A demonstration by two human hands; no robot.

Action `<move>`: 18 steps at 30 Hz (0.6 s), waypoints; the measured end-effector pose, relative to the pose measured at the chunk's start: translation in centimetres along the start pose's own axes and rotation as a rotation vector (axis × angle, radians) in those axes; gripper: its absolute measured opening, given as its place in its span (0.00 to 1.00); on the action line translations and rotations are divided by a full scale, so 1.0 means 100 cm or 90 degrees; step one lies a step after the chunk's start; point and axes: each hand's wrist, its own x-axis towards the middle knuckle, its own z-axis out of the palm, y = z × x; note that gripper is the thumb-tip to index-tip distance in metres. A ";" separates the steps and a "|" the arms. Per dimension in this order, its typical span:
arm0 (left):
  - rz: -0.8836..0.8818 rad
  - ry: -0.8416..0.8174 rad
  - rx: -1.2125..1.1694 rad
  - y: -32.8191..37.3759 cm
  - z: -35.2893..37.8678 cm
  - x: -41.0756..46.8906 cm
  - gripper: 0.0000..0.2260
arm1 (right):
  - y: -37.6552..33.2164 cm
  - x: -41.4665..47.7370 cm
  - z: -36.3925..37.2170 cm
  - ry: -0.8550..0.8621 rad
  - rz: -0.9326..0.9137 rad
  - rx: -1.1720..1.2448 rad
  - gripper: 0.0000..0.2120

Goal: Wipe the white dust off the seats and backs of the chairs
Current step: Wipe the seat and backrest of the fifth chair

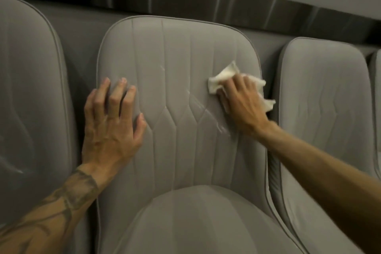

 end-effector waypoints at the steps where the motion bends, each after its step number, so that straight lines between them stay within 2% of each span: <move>1: -0.001 0.002 -0.002 0.000 0.001 0.001 0.26 | 0.008 0.024 -0.002 0.034 0.018 -0.014 0.13; 4: 0.002 0.005 0.008 0.000 0.003 0.001 0.26 | 0.028 0.086 -0.007 0.100 0.135 0.000 0.15; 7: 0.004 0.013 0.019 0.000 0.004 0.001 0.26 | 0.023 0.072 0.002 0.118 0.179 0.007 0.14; 9: -0.002 0.013 0.022 0.001 0.004 0.000 0.26 | 0.011 0.024 0.007 0.073 0.110 -0.003 0.13; 11: -0.003 0.009 0.021 0.001 0.003 0.000 0.26 | 0.006 -0.020 0.006 -0.011 -0.040 -0.009 0.13; 13: -0.004 0.008 0.026 0.002 0.002 0.001 0.25 | 0.020 -0.014 0.003 -0.029 -0.134 -0.012 0.13; 15: -0.002 0.005 0.032 0.002 0.001 0.002 0.25 | 0.030 0.025 0.004 0.032 -0.084 -0.011 0.13; 18: 0.003 -0.002 0.051 0.003 0.000 0.001 0.25 | 0.033 0.082 0.005 0.116 0.092 0.002 0.17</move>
